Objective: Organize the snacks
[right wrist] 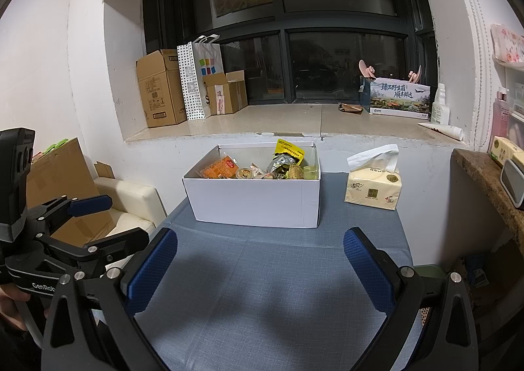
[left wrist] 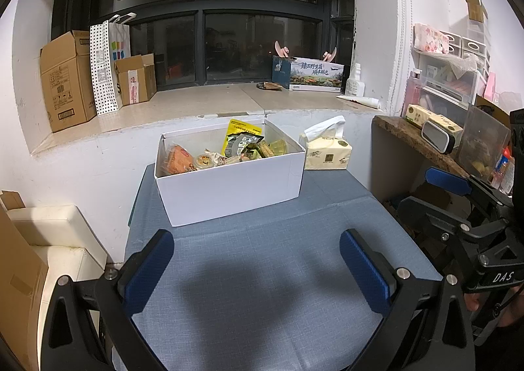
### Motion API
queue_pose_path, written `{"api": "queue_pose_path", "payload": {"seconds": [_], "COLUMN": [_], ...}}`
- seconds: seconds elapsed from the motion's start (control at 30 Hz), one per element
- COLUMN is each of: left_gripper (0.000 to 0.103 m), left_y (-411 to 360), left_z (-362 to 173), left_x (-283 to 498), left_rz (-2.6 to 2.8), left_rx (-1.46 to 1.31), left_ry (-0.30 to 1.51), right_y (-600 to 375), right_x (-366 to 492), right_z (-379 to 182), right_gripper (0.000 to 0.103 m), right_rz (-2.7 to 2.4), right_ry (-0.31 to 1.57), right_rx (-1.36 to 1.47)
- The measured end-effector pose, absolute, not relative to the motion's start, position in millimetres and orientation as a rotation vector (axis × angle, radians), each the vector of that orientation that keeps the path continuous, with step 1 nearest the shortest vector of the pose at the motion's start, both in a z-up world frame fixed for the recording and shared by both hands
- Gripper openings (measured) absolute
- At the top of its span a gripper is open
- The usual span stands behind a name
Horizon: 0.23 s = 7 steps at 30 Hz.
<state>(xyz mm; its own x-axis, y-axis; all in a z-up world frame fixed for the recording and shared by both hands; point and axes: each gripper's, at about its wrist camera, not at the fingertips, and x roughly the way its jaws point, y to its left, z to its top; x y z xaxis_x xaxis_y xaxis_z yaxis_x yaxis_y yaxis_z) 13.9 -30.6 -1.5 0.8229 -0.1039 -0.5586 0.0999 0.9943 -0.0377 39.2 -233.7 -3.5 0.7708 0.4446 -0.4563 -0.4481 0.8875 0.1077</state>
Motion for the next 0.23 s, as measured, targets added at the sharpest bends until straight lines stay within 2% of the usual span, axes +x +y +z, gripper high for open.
{"api": "queue_pose_path", "payload": {"seconds": [0.23], "left_gripper": [0.103], "left_y": [-25.9], "left_z": [0.5], "left_x": [11.9], "left_rz": [-0.100], "left_rx": [-0.024], "left_ry": [0.587], "right_y": [-233.9], "right_x": [38.9], "right_z": [-4.3], "right_gripper": [0.103], "right_rz": [0.485], "right_ry": [0.493], "right_rx": [-0.008]}}
